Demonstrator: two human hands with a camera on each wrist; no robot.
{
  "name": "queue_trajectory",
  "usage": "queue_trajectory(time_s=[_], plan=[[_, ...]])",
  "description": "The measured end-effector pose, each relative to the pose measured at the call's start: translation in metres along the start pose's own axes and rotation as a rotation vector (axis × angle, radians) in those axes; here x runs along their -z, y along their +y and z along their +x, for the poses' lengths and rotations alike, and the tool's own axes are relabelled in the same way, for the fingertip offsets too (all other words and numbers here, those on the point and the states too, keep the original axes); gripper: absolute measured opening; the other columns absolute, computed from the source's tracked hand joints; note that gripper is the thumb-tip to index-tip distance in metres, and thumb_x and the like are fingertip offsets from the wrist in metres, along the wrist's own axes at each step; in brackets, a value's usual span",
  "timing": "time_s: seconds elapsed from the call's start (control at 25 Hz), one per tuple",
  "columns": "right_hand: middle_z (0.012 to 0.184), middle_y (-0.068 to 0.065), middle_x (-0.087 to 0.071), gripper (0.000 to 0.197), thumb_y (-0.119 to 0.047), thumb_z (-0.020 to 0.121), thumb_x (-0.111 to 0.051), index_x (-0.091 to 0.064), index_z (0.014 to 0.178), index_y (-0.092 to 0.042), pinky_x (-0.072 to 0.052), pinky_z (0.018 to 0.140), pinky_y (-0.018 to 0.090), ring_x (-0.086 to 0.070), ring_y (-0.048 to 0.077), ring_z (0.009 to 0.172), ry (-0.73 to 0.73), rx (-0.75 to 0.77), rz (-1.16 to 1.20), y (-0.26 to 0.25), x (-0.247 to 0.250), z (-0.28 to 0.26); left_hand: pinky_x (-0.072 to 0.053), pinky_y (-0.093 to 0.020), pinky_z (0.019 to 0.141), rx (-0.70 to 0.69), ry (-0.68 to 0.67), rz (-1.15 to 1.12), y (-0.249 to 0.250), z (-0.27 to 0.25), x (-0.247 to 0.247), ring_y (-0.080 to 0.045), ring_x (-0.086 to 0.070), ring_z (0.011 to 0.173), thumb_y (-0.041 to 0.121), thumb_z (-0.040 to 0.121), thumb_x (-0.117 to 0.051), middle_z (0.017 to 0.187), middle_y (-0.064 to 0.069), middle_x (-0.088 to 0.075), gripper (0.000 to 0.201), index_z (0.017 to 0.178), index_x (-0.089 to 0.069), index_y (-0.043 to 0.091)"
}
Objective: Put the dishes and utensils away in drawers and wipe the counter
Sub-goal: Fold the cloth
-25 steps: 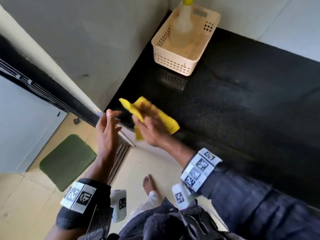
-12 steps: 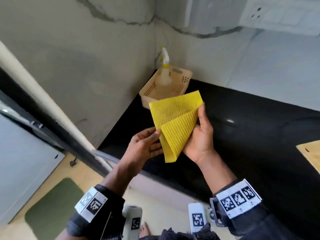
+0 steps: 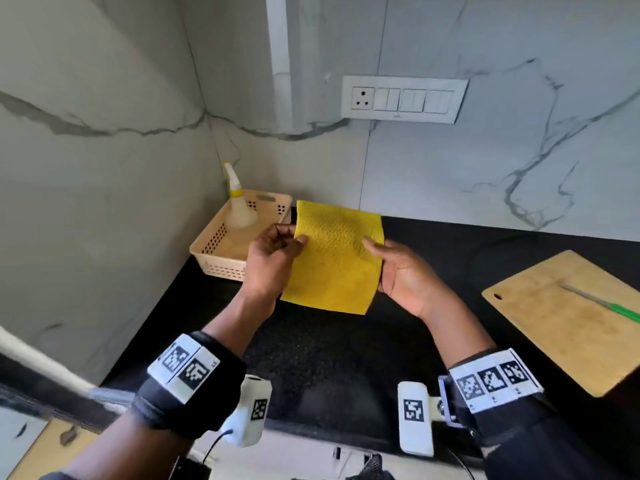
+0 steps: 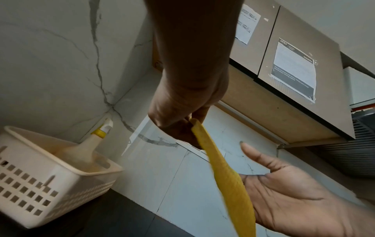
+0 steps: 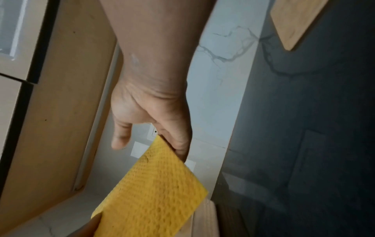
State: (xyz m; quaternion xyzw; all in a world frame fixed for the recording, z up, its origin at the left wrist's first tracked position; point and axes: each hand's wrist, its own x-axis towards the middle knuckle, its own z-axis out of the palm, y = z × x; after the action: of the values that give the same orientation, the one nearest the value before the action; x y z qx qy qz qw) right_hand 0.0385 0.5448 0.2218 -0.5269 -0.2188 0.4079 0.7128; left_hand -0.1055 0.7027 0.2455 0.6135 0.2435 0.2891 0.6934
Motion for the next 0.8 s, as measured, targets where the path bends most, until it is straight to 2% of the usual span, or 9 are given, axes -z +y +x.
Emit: queue_trajectory(time_s=[0.08, 0.2, 0.28, 0.36, 0.44, 0.52, 0.56, 0.6, 0.8], plan=[[0.126, 0.013, -0.065, 0.056, -0.016, 0.080, -0.075, -0.056, 0.131, -0.006, -0.045, 0.104, 0.052, -0.061, 0.030, 0.120, 0.012, 0.006, -0.153, 0.000, 0.013, -0.001, -0.054, -0.039, 0.076, 0.018, -0.014, 0.030, -0.006, 0.002, -0.010, -0.019, -0.066, 0.084, 0.006, 0.087, -0.069, 0.094, -0.007, -0.071, 0.016, 0.101, -0.062, 0.010], [0.125, 0.015, -0.065, 0.057, -0.001, 0.079, -0.073, -0.051, 0.132, -0.004, -0.050, 0.097, 0.043, -0.061, 0.031, 0.118, 0.028, 0.045, -0.287, -0.008, 0.026, -0.004, -0.055, -0.030, 0.065, 0.063, -0.081, 0.054, -0.014, 0.006, -0.023, -0.020, -0.071, 0.085, 0.006, 0.080, -0.076, 0.095, -0.006, -0.074, 0.035, 0.113, -0.063, 0.010], [0.122, 0.014, -0.064, 0.061, 0.004, 0.075, -0.072, -0.050, 0.131, -0.005, -0.052, 0.091, 0.038, -0.062, 0.028, 0.114, 0.046, 0.112, -0.279, -0.016, 0.036, -0.004, -0.055, -0.025, 0.060, 0.054, -0.106, 0.033, -0.012, 0.011, -0.033, -0.016, -0.072, 0.082, 0.003, 0.079, -0.076, 0.094, -0.003, -0.074, 0.041, 0.116, -0.063, 0.012], [0.123, 0.016, -0.064, 0.061, 0.007, 0.074, -0.070, -0.050, 0.131, -0.006, -0.053, 0.093, 0.040, -0.062, 0.028, 0.113, 0.053, 0.198, -0.215, -0.024, 0.045, -0.001, -0.058, -0.027, 0.065, -0.010, -0.126, -0.001, -0.009, 0.017, -0.040, -0.015, -0.071, 0.084, -0.001, 0.079, -0.073, 0.095, -0.002, -0.074, 0.037, 0.112, -0.065, 0.014], [0.119, 0.020, -0.065, 0.042, 0.009, 0.078, -0.067, -0.057, 0.117, 0.001, -0.052, 0.092, 0.041, -0.063, 0.030, 0.110, 0.068, 0.271, -0.182, -0.032, 0.046, 0.003, -0.058, -0.031, 0.073, -0.104, -0.135, -0.017, -0.006, 0.023, -0.044, -0.018, -0.068, 0.086, -0.006, 0.081, -0.068, 0.096, -0.003, -0.073, 0.026, 0.102, -0.067, 0.011], [0.114, 0.018, -0.067, 0.019, 0.016, 0.081, -0.059, -0.063, 0.093, 0.001, -0.053, 0.085, 0.036, -0.064, 0.026, 0.108, 0.105, 0.275, -0.200, -0.038, 0.039, 0.007, -0.056, -0.026, 0.066, -0.138, -0.123, 0.010, -0.008, 0.029, -0.041, -0.014, -0.066, 0.080, -0.014, 0.086, -0.057, 0.089, 0.001, -0.072, 0.026, 0.091, -0.066, 0.010], [0.114, 0.016, -0.068, 0.024, 0.019, 0.082, -0.054, -0.064, 0.086, -0.003, -0.054, 0.082, 0.033, -0.064, 0.024, 0.107, 0.123, 0.255, -0.204, -0.037, 0.036, 0.011, -0.055, -0.024, 0.061, -0.121, -0.111, 0.018, -0.011, 0.033, -0.037, -0.012, -0.065, 0.075, -0.017, 0.087, -0.052, 0.085, 0.004, -0.072, 0.030, 0.088, -0.065, 0.010], [0.112, 0.014, -0.069, 0.030, 0.020, 0.083, -0.051, -0.066, 0.085, -0.005, -0.054, 0.079, 0.033, -0.065, 0.023, 0.104, 0.134, 0.227, -0.192, -0.035, 0.034, 0.016, -0.054, -0.023, 0.058, -0.090, -0.101, 0.010, -0.015, 0.039, -0.032, -0.012, -0.066, 0.073, -0.018, 0.087, -0.050, 0.083, 0.004, -0.072, 0.032, 0.087, -0.065, 0.010], [0.092, 0.007, -0.071, 0.034, 0.009, 0.091, -0.050, -0.070, 0.103, -0.015, -0.051, 0.060, 0.028, -0.065, 0.016, 0.075, 0.268, 0.076, -0.120, -0.013, 0.019, 0.049, -0.058, -0.027, 0.055, 0.062, -0.033, -0.105, -0.029, 0.073, 0.003, -0.016, -0.069, 0.067, -0.010, 0.092, -0.052, 0.078, -0.004, -0.072, 0.026, 0.089, -0.065, 0.013]])
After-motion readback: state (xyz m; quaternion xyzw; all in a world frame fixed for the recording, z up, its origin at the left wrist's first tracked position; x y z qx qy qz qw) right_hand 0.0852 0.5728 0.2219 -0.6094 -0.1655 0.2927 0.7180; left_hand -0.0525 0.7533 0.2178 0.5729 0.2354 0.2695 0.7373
